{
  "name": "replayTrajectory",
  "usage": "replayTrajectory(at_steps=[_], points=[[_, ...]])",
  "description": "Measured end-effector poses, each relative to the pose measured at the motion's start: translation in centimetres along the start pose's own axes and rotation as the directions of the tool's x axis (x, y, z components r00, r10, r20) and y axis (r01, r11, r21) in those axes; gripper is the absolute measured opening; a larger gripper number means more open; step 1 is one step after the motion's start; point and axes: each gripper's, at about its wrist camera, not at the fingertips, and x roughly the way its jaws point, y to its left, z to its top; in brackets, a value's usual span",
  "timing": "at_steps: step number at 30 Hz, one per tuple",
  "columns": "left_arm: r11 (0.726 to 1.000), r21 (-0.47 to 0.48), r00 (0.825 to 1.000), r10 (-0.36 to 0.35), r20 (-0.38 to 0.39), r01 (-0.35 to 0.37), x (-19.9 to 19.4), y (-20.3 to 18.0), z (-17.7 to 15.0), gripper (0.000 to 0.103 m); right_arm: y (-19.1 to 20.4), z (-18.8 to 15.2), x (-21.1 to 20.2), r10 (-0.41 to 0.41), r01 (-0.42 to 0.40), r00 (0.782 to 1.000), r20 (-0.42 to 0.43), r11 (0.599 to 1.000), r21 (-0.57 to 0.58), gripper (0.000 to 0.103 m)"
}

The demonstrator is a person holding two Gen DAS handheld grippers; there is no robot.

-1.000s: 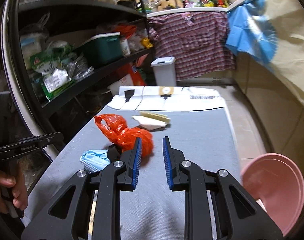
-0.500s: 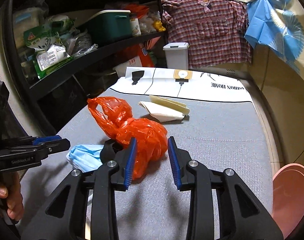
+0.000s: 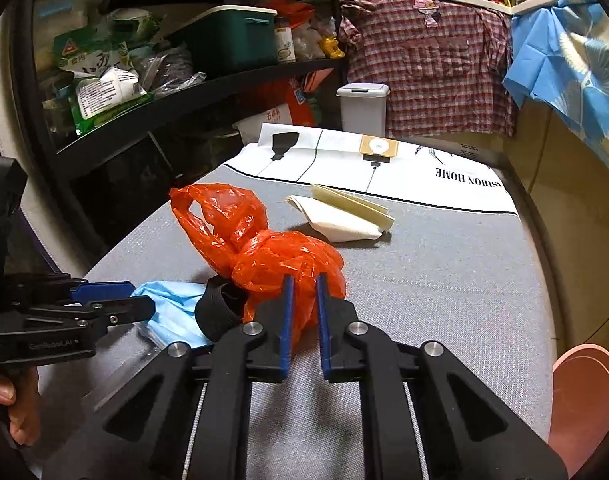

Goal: Collect trash
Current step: 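Grasp the blue face mask with the left tool while the right tool grasps the red plastic bag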

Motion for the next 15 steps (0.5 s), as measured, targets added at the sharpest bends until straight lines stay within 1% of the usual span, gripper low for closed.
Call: replayTrajectory(at_steps=[1,2,5,11,15], points=[[1.000,0.006,1.000,0.002,-0.006,-0.002,0.1,-0.1,0.0,0.024,0.0,0.0,-0.2,-0.006,0.006,1.000,0.005,1.000,-0.002,0.010],[1.000,0.007,1.000,0.000,-0.007,0.000,0.1,-0.1,0.0,0.019,-0.1,0.0,-0.4,-0.012,0.012,1.000,0.010,1.000,-0.001,0.010],[1.000,0.013,1.000,-0.006,0.012,0.006,-0.6,-0.1,0.3,0.014,-0.5,0.2,-1.2,-0.024,0.023,0.999,0.027,1.000,0.018,0.009],[1.000,0.021,0.997,0.013,0.081,-0.015,-2.6,-0.2,0.8,0.010,-1.8,0.4,-3.4,-0.063,0.060,0.996,0.062,0.997,0.055,0.009],[0.999,0.029,0.989,0.032,0.141,-0.036,-4.2,-0.5,1.2,0.010,-2.5,0.2,-5.1,-0.090,0.085,0.993,0.070,0.994,0.072,0.009]])
